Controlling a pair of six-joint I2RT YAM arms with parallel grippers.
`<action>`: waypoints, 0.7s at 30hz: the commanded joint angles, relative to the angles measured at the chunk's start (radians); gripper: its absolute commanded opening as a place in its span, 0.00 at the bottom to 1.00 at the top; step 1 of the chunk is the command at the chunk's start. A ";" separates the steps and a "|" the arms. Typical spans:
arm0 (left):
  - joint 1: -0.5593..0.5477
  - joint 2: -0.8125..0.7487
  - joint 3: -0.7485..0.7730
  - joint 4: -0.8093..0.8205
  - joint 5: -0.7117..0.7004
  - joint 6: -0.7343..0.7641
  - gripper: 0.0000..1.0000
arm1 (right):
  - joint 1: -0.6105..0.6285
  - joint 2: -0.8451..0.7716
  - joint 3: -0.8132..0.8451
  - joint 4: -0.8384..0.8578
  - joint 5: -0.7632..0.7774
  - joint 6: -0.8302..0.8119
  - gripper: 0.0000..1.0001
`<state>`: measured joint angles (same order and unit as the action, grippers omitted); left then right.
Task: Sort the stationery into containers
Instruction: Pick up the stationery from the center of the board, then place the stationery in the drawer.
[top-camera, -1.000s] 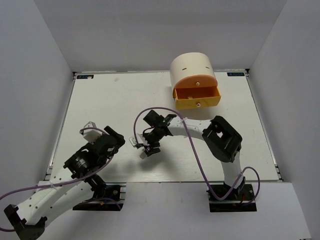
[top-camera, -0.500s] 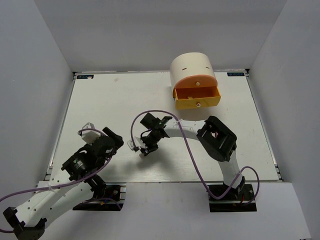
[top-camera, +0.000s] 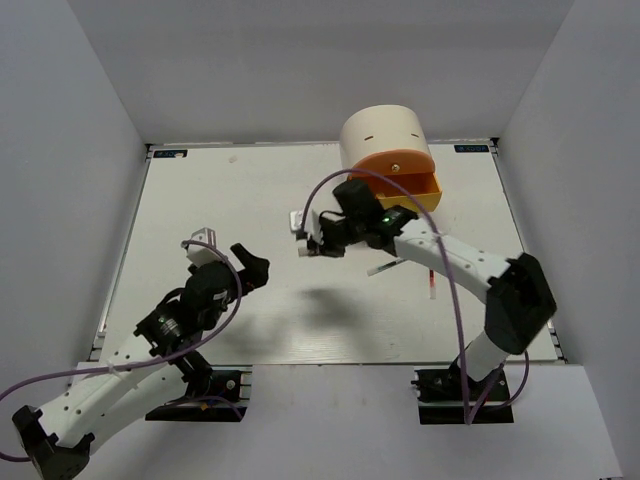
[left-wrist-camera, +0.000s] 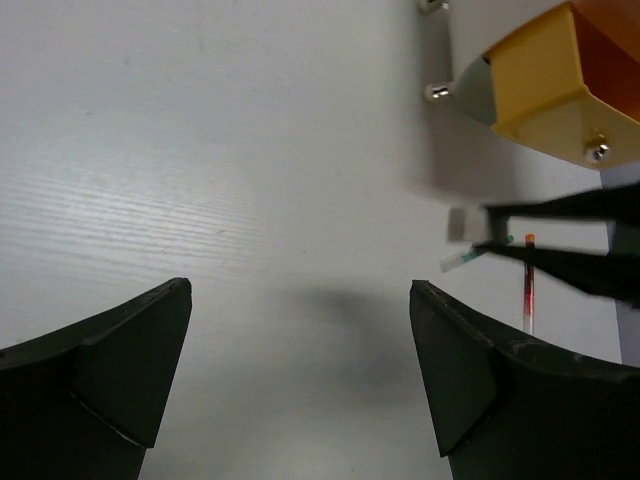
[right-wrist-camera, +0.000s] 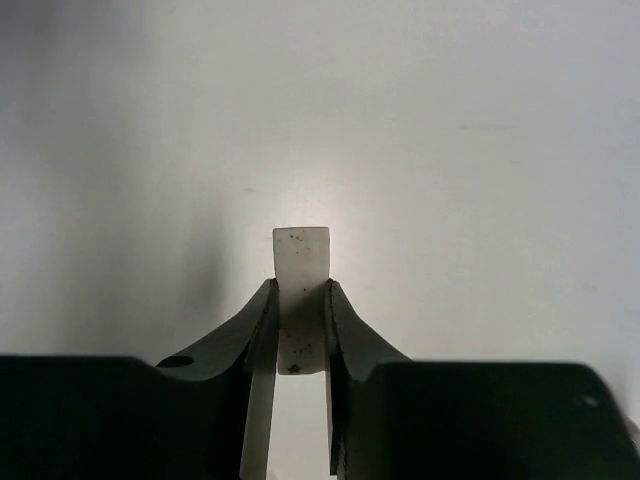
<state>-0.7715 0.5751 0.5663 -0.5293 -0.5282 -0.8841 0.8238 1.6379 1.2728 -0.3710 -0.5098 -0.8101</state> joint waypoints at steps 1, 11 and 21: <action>0.001 0.046 -0.022 0.213 0.117 0.152 0.99 | -0.055 -0.110 -0.012 0.130 0.057 0.152 0.00; 0.001 0.333 0.063 0.362 0.319 0.289 0.99 | -0.231 -0.254 -0.107 0.297 0.286 0.143 0.00; 0.001 0.482 0.082 0.477 0.395 0.307 0.99 | -0.377 -0.314 -0.156 0.316 0.294 0.118 0.00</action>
<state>-0.7715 1.0359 0.6033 -0.1135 -0.1799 -0.5941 0.4656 1.3621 1.1233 -0.1158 -0.2260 -0.6838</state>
